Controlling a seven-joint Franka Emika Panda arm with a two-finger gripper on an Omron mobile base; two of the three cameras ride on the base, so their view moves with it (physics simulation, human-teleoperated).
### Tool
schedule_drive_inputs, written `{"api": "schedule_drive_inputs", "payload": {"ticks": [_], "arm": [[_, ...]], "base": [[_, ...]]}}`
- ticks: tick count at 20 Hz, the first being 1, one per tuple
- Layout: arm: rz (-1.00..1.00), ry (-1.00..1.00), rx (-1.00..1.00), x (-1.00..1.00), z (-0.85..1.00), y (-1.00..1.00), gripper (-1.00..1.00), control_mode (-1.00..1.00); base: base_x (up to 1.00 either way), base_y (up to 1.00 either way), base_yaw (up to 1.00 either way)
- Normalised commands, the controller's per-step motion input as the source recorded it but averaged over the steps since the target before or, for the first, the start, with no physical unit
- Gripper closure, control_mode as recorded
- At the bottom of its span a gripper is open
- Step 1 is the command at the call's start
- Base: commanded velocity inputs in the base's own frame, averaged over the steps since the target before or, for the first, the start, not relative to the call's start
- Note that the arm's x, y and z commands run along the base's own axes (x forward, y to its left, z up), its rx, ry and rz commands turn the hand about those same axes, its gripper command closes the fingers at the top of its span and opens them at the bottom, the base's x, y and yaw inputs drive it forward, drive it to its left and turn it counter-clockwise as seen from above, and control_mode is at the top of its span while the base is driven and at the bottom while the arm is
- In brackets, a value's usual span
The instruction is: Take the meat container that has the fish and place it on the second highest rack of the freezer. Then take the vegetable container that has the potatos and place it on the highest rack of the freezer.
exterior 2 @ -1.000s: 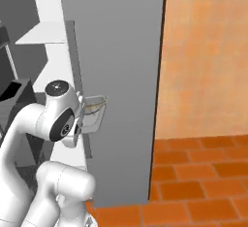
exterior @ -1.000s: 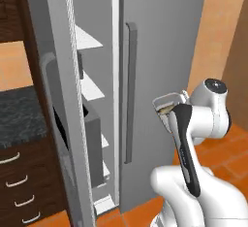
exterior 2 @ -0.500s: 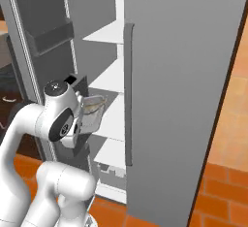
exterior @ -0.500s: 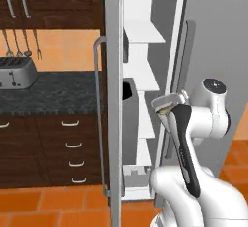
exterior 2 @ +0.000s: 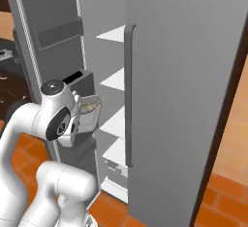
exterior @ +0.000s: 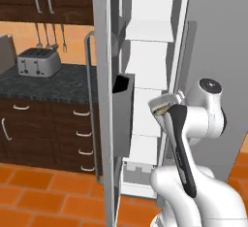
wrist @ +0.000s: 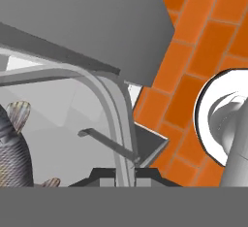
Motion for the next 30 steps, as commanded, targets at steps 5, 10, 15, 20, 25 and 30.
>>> {"api": "schedule_drive_inputs", "payload": {"ticks": [5,10,15,20,25,30], "arm": [[0.00,0.00,0.00,0.00,0.00,0.00,1.00,1.00],[0.00,0.00,0.00,0.00,0.00,0.00,1.00,1.00],[0.00,0.00,0.00,0.00,0.00,0.00,1.00,1.00],[0.00,0.00,0.00,0.00,0.00,0.00,1.00,1.00],[0.00,0.00,0.00,0.00,0.00,0.00,1.00,1.00],[0.00,0.00,0.00,0.00,0.00,0.00,1.00,1.00]], "base": [[0.18,-0.32,0.23],[0.53,-0.05,0.09],[0.51,-0.03,0.05],[0.29,0.00,0.05],[0.31,0.07,0.03],[0.24,0.19,-0.04]]}}
